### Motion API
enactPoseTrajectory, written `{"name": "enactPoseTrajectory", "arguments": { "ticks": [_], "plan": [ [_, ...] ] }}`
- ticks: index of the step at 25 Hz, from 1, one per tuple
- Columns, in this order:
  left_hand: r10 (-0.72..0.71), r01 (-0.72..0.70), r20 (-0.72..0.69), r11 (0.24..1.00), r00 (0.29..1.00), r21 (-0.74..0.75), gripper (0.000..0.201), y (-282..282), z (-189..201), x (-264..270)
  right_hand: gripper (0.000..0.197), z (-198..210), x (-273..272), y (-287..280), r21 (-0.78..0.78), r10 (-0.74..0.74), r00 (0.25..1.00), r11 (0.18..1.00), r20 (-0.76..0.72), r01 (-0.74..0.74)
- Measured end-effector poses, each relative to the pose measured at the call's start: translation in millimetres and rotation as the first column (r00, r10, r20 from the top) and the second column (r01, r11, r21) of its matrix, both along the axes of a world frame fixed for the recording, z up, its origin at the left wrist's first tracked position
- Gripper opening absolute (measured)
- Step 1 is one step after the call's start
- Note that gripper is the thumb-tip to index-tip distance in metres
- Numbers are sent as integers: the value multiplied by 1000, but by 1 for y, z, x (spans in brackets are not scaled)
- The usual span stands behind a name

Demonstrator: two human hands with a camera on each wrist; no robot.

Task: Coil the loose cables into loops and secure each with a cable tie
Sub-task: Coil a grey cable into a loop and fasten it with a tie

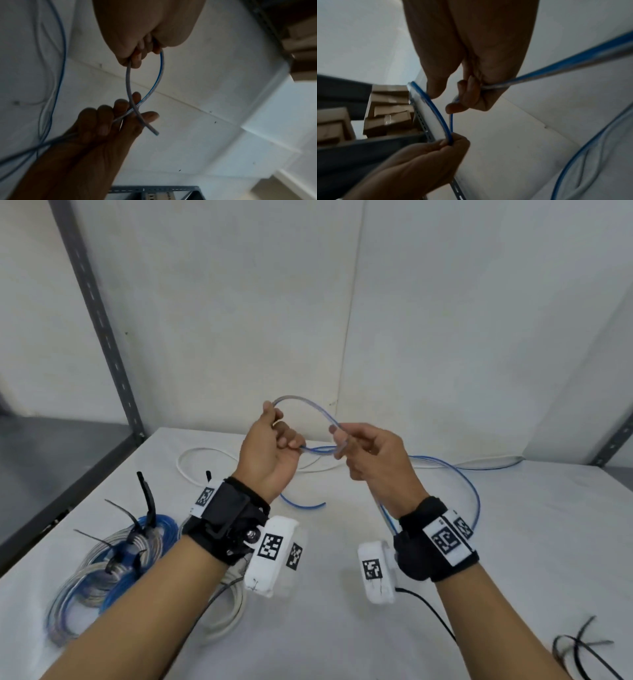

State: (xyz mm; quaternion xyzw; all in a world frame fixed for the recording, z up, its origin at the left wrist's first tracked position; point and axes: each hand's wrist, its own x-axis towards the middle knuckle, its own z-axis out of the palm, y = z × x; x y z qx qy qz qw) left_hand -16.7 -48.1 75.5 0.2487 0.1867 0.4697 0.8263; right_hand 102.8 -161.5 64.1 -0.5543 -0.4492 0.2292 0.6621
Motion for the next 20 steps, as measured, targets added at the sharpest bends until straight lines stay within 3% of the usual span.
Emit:
{"name": "enactPoseTrajectory", "arguments": {
  "ticks": [3, 8, 13, 15, 16, 17, 18, 20],
  "plan": [
    [-9, 15, 42, 990, 999, -141, 40, 1, -9, 6, 43, -5, 3, 4, 52, 186, 965, 982, -184, -179],
    [-30, 38, 45, 979, 999, -202, 38, 2, -20, 17, 14, -20, 9, 11, 15, 34, 996, 999, -85, -33],
    [-70, 67, -13, 981, 997, -182, 33, -4, -28, 19, 13, -18, 9, 15, -19, -24, 997, 1000, -74, 23],
    [-19, 16, -205, 1000, 979, -16, 26, -5, -25, 16, 14, -13, 10, 13, -22, -54, 998, 998, -37, 53],
    [81, -29, -344, 988, 935, 152, 27, -6, -23, 14, 14, -11, 12, 12, -16, -78, 997, 997, -4, 78],
    [229, -59, -447, 930, 864, 363, 31, -9, -20, 11, 14, -10, 14, 11, -3, -101, 994, 995, 40, 101],
    [373, -45, -474, 820, 798, 570, 32, -12, -17, 7, 14, -10, 14, 10, 18, -123, 988, 992, 91, 122],
    [440, 113, -486, 643, 756, 758, 26, -17, -13, 4, 13, -11, 12, 10, 44, -150, 966, 989, 212, 144]
  ]
}}
